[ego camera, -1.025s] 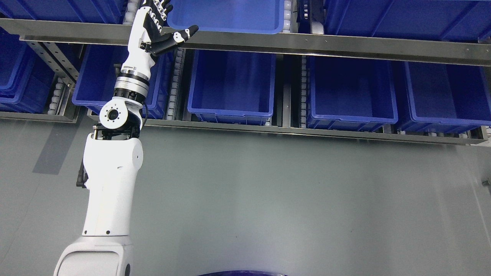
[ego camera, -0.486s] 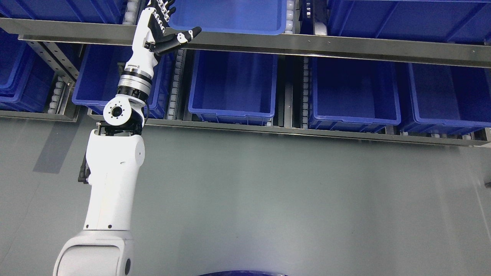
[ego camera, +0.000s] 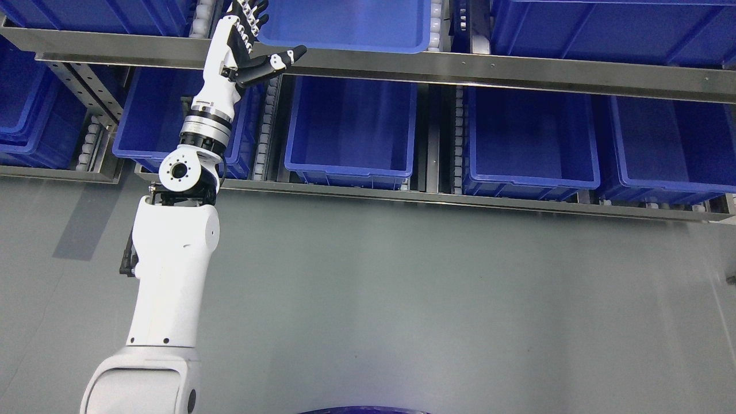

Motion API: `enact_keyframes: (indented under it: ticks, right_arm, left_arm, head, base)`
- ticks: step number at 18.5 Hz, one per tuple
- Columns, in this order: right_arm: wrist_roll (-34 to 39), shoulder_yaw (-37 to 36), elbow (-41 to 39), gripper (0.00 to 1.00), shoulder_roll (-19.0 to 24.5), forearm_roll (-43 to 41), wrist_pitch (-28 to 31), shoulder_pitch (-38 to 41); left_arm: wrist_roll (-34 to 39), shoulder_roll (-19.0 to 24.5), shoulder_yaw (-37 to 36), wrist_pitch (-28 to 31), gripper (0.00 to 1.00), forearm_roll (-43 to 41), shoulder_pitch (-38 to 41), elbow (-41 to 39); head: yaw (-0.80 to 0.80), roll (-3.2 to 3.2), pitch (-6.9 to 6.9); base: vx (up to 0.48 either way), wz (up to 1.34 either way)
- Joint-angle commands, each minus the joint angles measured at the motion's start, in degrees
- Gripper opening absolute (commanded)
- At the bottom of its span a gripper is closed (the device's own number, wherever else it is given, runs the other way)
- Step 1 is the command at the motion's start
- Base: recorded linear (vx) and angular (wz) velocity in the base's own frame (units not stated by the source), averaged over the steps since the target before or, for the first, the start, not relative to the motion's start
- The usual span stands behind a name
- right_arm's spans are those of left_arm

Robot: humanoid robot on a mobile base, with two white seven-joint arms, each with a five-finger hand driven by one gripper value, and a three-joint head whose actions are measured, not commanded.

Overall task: Grab orange capacitor from left shelf to right desk
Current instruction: 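Raise the left hand up toward the upper shelf of blue bins, then reach the open left hand into the bin toward the orange capacitor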

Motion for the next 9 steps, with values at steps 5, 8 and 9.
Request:
enact_keyframes:
  ticks: [5, 8, 9]
  right_arm:
    - [0.2, -0.6, -1.3, 1.0, -1.0, 0.0, 0.0, 1.9]
    - [0.2, -0.6, -1.3, 1.0, -1.0, 0.0, 0.0, 1.9]
    - [0.2, -0.6, -1.3, 1.0, -1.0, 0.0, 0.0, 1.9]
  left_arm:
    - [0.2, 1.0, 1.1, -1.3, 1.0, 0.1, 0.1, 0.6]
    - [0.3, 1.0, 1.1, -1.3, 1.0, 0.1, -0.1, 0.6]
    - [0.3, 1.0, 1.1, -1.3, 1.0, 0.1, -0.2, 0.6]
  head:
    - [0.0, 0.0, 0.0]
    - [0.0, 0.0, 0.0]
    - [0.0, 0.0, 0.0]
  base:
    - [-0.018, 0.03]
    - [0.028, 0.0]
    - [0.029, 0.07]
